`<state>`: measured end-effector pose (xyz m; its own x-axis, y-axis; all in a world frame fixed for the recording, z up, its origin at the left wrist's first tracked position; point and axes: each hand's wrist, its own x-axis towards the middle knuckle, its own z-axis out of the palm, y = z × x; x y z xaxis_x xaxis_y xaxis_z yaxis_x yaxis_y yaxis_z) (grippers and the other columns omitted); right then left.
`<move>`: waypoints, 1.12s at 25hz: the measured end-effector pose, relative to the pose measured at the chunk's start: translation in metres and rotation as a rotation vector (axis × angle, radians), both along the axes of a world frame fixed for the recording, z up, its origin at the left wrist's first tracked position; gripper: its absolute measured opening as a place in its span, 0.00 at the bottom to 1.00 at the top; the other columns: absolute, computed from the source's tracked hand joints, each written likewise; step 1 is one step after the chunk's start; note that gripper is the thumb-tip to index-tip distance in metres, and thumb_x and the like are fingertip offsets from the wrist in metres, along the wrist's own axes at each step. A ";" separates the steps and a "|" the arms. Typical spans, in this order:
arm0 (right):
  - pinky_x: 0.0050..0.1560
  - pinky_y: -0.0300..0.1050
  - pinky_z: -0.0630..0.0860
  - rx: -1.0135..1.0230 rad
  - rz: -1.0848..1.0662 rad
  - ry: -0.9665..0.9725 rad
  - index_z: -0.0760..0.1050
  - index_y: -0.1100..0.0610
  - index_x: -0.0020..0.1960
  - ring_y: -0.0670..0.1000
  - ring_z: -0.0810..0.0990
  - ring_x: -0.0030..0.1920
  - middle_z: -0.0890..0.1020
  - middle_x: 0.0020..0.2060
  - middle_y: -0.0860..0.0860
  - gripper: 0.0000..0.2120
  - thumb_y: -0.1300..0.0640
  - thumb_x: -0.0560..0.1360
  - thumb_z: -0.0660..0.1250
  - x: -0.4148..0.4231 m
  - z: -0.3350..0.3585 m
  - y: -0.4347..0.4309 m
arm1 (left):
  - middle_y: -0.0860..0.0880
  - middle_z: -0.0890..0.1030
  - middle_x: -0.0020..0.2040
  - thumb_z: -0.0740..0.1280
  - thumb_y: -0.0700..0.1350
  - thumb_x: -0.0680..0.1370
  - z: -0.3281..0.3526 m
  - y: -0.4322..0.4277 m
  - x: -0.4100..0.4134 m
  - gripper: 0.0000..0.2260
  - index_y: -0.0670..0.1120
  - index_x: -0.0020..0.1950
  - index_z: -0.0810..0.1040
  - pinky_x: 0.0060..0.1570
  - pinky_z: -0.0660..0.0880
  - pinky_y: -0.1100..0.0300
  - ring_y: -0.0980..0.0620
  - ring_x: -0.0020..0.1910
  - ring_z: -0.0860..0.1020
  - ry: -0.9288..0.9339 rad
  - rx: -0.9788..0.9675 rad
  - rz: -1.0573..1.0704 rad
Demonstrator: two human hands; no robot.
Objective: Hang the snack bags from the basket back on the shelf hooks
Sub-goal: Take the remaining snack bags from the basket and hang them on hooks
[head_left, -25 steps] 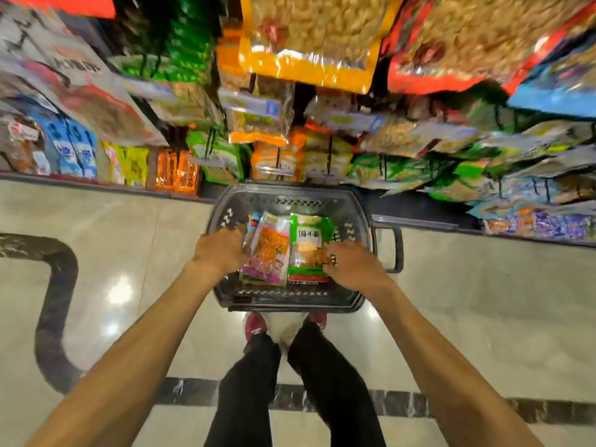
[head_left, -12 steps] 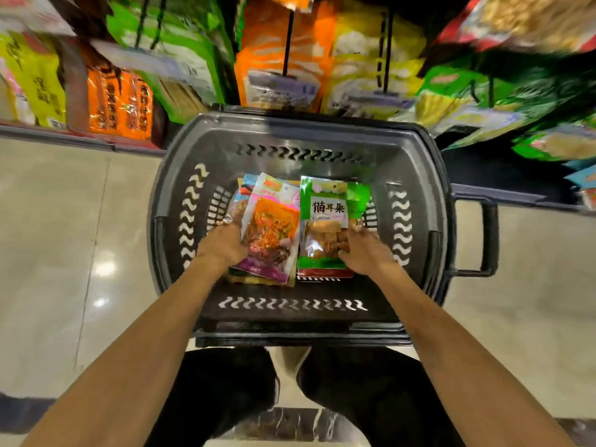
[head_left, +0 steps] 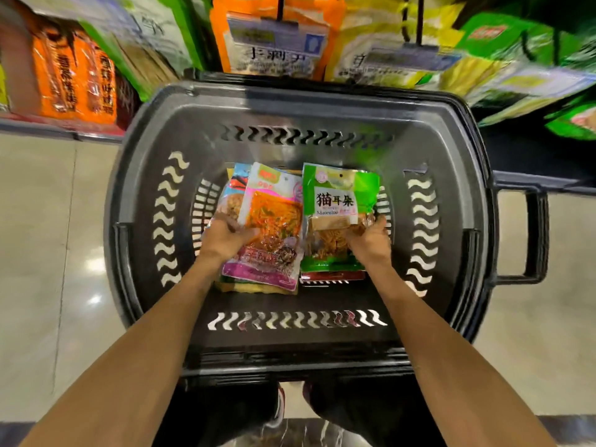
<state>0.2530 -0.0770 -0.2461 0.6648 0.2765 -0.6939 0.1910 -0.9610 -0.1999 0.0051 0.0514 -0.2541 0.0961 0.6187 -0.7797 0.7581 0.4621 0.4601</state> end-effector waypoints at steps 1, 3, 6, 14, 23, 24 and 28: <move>0.68 0.60 0.68 -0.011 -0.006 -0.022 0.52 0.65 0.76 0.66 0.67 0.71 0.69 0.69 0.65 0.46 0.42 0.73 0.72 -0.001 -0.001 0.001 | 0.49 0.80 0.49 0.79 0.51 0.69 0.000 0.000 0.003 0.22 0.42 0.54 0.74 0.51 0.77 0.54 0.49 0.50 0.80 -0.011 -0.013 0.006; 0.68 0.59 0.68 -0.026 -0.033 -0.064 0.57 0.65 0.74 0.64 0.66 0.70 0.68 0.70 0.64 0.46 0.41 0.70 0.75 -0.002 -0.008 0.000 | 0.51 0.77 0.48 0.79 0.46 0.69 0.004 -0.003 0.011 0.24 0.44 0.56 0.68 0.54 0.75 0.53 0.50 0.51 0.77 -0.036 -0.019 0.048; 0.56 0.48 0.75 0.083 -0.199 0.018 0.75 0.64 0.64 0.56 0.77 0.58 0.79 0.59 0.58 0.35 0.41 0.68 0.75 -0.004 -0.008 -0.003 | 0.48 0.82 0.52 0.76 0.43 0.73 0.007 -0.008 0.019 0.17 0.44 0.58 0.75 0.59 0.76 0.51 0.49 0.53 0.80 -0.201 -0.148 0.107; 0.54 0.44 0.75 0.200 -0.358 0.282 0.82 0.62 0.53 0.50 0.79 0.50 0.83 0.51 0.53 0.11 0.55 0.76 0.72 -0.036 0.017 -0.018 | 0.48 0.82 0.59 0.67 0.47 0.80 0.047 -0.033 0.004 0.12 0.49 0.63 0.79 0.65 0.73 0.43 0.46 0.60 0.78 -0.277 -0.232 0.099; 0.66 0.56 0.73 0.303 -0.754 0.571 0.79 0.53 0.51 0.54 0.76 0.63 0.80 0.61 0.52 0.09 0.60 0.73 0.75 -0.073 0.017 -0.021 | 0.42 0.83 0.56 0.62 0.42 0.82 0.091 -0.039 -0.011 0.08 0.46 0.57 0.79 0.59 0.77 0.46 0.46 0.56 0.80 -0.392 -0.182 0.115; 0.67 0.58 0.73 0.317 -0.745 0.556 0.79 0.50 0.48 0.55 0.77 0.63 0.80 0.62 0.52 0.08 0.60 0.73 0.75 -0.073 0.027 -0.025 | 0.42 0.83 0.56 0.62 0.42 0.82 0.102 -0.040 -0.013 0.07 0.46 0.57 0.79 0.59 0.77 0.46 0.45 0.56 0.80 -0.392 -0.188 0.127; 0.65 0.56 0.74 0.437 -0.749 0.596 0.77 0.57 0.60 0.57 0.81 0.59 0.83 0.57 0.56 0.15 0.63 0.75 0.72 -0.064 0.102 -0.036 | 0.47 0.83 0.51 0.64 0.43 0.82 0.172 -0.043 -0.016 0.06 0.47 0.56 0.79 0.50 0.77 0.58 0.49 0.50 0.80 -0.410 -0.129 0.147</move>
<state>0.1887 -0.1130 -0.1444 0.3532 0.2411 -0.9039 -0.6654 -0.6145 -0.4239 -0.0112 0.0087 -0.0818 0.3320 0.5494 -0.7668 0.4472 0.6241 0.6408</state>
